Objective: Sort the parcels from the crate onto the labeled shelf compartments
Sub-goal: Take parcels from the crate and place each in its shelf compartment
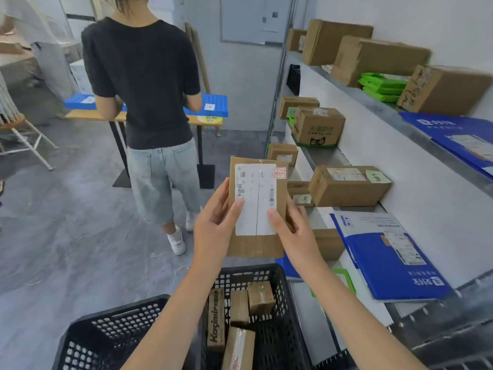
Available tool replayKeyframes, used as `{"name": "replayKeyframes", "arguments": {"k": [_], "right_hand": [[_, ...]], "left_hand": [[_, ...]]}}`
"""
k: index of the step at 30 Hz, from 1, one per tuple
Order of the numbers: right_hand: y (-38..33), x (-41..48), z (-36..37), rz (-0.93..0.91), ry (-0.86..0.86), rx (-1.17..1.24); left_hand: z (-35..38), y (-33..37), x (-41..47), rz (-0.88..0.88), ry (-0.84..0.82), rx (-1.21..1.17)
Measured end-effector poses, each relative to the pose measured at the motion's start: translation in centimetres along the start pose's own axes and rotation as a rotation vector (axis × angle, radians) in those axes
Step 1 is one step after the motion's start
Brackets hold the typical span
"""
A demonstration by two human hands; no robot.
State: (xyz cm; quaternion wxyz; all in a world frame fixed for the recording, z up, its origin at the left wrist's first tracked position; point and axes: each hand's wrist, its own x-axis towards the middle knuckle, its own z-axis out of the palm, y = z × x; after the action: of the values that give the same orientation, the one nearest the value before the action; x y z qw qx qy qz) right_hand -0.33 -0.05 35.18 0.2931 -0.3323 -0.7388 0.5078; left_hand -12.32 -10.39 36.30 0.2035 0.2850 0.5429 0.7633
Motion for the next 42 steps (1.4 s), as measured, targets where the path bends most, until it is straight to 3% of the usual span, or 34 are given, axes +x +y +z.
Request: {"name": "replayKeyframes", "arguments": {"k": [10, 21, 28, 42], "right_hand": [[1.1, -3.5, -1.1, 0.087, 0.113, 0.056], [3.2, -11.5, -6.5, 0.162, 0.409, 0.102], [3.4, -17.1, -9.0, 0.178, 0.569, 0.039], [0.4, -37.0, -10.6, 0.129, 0.794, 0.044]], "left_hand": [[1.0, -1.8, -1.7, -0.086, -0.115, -0.029], [6.9, -3.0, -7.3, -0.192, -0.398, -0.083], [9.8, -2.0, -11.8, -0.236, -0.476, -0.091], [9.6, 4.1, -28.7, -0.196, -0.72, -0.158]]}}
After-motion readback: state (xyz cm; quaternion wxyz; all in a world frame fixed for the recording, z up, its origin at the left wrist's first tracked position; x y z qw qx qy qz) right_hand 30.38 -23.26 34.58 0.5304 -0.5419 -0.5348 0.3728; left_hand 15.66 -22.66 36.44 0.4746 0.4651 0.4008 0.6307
